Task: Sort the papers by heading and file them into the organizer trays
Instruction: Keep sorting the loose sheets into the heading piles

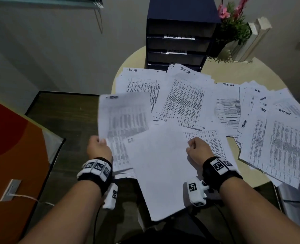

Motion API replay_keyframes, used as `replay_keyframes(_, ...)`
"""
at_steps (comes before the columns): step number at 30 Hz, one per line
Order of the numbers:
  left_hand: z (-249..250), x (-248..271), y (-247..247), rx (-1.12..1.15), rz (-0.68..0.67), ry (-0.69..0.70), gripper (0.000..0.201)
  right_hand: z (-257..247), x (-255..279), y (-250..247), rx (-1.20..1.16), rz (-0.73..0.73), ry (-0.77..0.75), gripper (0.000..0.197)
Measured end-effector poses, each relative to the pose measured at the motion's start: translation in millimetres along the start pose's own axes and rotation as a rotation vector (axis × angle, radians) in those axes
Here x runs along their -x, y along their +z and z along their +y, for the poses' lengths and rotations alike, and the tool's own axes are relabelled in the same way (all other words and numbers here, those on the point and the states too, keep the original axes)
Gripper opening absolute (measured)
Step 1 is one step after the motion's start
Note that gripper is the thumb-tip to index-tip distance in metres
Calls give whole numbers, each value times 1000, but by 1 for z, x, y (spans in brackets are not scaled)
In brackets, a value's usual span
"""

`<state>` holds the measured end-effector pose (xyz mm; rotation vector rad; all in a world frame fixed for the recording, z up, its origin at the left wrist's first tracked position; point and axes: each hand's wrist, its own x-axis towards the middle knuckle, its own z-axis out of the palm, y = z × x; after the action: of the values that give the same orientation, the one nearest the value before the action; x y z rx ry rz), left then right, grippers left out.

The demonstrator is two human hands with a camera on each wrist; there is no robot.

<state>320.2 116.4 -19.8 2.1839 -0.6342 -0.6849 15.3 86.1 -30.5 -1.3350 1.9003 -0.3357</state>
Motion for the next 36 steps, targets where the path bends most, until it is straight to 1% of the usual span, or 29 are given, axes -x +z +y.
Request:
replay_keyframes(2, 3, -11, -14, 20, 102, -34, 17, -5, 8, 9, -9, -81, -16, 17)
replay_keyframes(4, 6, -19, -26, 24, 161, -50, 22, -13, 15, 22, -2, -139, -45, 17)
replay_keyframes(6, 8, -26, -34, 44, 193, -85, 28, -23, 17, 36, 4, -179, -75, 17)
replay_keyframes(9, 13, -32, -44, 81, 275, -122, 35, -37, 11, 55, -18, -201, -70, 31)
replay_keyframes(12, 12, -42, -52, 142, 383, -122, 30, -51, 3, 63, 8, -210, -62, 36)
replay_keyframes(14, 10, -55, -59, 169, 431, -148, 18, -60, -2, 63, -7, -211, -47, 35)
replay_keyframes(15, 9, -62, -64, 175, 442, -167, 16, -64, -5, 62, -3, -219, -47, 34)
replay_keyframes(16, 12, -67, -69, 150, 441, -171, 25, -67, -8, 61, 14, -248, -55, 34)
replay_keyframes(17, 15, -71, -73, 122, 438, -174, 33, -69, -11, 61, 35, -287, -64, 34)
replay_keyframes(19, 20, -76, -76, 111, 434, -151, 39, -73, -13, 62, 53, -331, -67, 33)
replay_keyframes(20, 22, -77, -76, 106, 425, -135, 35, -74, -14, 63, 40, -327, -59, 32)
replay_keyframes(22, 25, -79, -70, 143, 410, -107, 16, -74, -18, 64, -12, -279, -37, 33)
replay_keyframes(23, 26, -79, -66, 161, 391, -102, 17, -75, -20, 65, -37, -246, -26, 34)
replay_keyframes(25, 31, -76, -56, 146, 331, -96, 30, -77, -23, 65, -89, -182, -10, 37)
replay_keyframes(27, 35, -74, -45, 115, 240, -90, 35, -78, -26, 65, -105, -152, -21, 40)
replay_keyframes(30, 40, -70, -28, 93, 115, -49, 39, -78, -30, 64, -81, -144, -83, 43)
replay_keyframes(32, 42, -70, -17, 94, 60, 4, 38, -77, -35, 64, -76, -99, -126, 40)
replay_keyframes(36, 53, -78, 7, 69, -62, 67, 38, -71, -34, 62, -59, -25, -198, 28)
